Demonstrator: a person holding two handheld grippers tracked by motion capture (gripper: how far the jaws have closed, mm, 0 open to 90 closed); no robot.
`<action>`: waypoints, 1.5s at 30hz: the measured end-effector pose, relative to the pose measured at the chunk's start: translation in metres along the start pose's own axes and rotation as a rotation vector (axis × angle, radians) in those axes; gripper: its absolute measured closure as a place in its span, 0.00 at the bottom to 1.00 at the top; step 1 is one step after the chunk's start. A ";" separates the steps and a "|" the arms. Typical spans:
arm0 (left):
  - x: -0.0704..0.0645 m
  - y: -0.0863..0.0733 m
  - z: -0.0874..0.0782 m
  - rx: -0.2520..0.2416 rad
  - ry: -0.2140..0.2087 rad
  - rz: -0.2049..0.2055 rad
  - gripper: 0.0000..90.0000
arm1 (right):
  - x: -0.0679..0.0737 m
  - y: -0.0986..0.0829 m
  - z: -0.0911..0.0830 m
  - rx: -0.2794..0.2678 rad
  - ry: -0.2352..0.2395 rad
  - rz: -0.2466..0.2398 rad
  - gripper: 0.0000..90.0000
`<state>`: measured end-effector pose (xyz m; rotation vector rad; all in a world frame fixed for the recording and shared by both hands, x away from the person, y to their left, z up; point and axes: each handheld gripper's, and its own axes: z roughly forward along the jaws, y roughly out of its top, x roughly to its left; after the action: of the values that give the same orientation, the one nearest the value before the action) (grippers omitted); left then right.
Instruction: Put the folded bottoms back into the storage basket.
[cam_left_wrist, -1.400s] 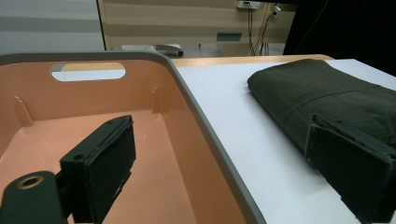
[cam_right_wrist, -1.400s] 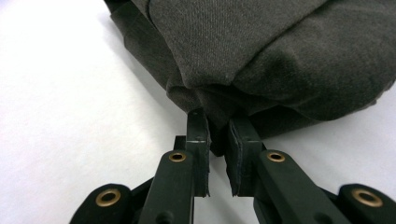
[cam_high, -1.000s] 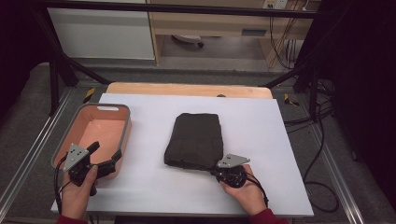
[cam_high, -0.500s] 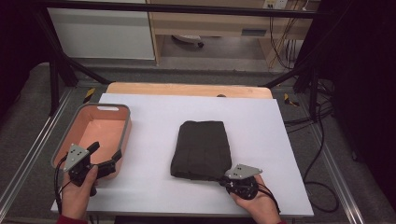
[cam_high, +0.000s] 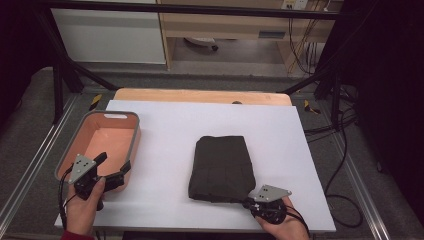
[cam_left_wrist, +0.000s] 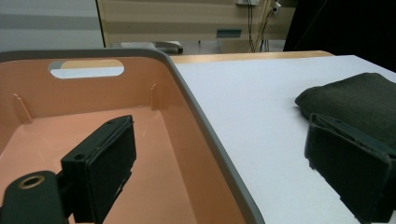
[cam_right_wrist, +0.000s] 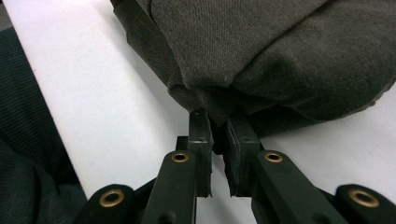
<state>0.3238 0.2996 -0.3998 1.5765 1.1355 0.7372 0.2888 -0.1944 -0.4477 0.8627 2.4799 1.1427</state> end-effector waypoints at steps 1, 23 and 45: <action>0.000 0.000 0.000 0.000 0.000 0.000 0.10 | 0.000 -0.001 -0.001 0.001 -0.001 -0.003 0.92; -0.003 0.000 0.001 0.003 -0.008 0.004 0.10 | 0.002 -0.006 -0.002 0.021 -0.003 -0.003 0.90; -0.007 0.001 0.000 0.011 -0.024 0.021 0.10 | 0.008 -0.006 -0.002 0.019 -0.024 0.002 0.55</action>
<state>0.3217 0.2929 -0.3982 1.6045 1.1093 0.7254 0.2795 -0.1939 -0.4512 0.8794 2.4745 1.1045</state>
